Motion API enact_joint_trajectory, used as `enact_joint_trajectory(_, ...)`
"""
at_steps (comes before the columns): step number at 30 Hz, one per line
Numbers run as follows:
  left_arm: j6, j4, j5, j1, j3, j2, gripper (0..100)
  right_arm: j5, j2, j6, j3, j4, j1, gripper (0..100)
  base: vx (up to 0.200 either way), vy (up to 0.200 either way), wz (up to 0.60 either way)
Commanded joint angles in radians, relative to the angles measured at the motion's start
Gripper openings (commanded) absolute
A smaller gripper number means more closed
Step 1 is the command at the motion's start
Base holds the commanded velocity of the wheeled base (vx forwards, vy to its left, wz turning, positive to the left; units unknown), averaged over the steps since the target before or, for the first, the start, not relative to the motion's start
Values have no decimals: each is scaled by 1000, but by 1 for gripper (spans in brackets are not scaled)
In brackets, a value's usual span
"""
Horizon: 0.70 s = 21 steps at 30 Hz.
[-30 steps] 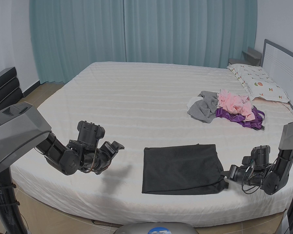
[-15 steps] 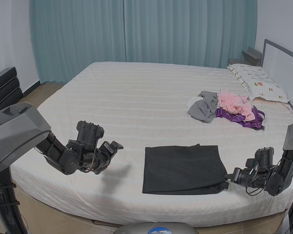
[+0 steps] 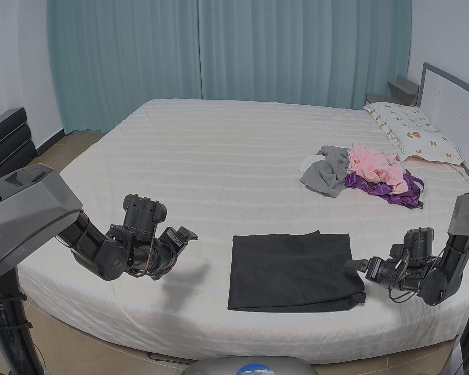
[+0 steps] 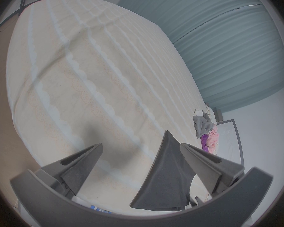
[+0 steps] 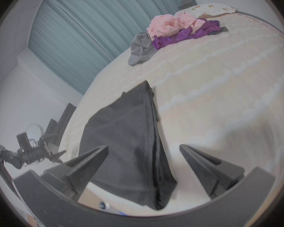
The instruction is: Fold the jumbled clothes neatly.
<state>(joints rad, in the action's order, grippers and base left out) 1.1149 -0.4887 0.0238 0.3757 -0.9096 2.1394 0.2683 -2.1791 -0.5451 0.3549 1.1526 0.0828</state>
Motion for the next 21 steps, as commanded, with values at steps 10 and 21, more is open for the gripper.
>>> enact_joint_trajectory(10, -3, -1, -2, 0, 0, 11, 100, -124, -240, -147, 455, -123, 28, 100, 0, 0, 0)
enact_joint_trajectory(21, -4, -1, -2, 2, 1, 11, 100, -147, -281, -236, 592, -169, 28, 0, 0, 0, 0)
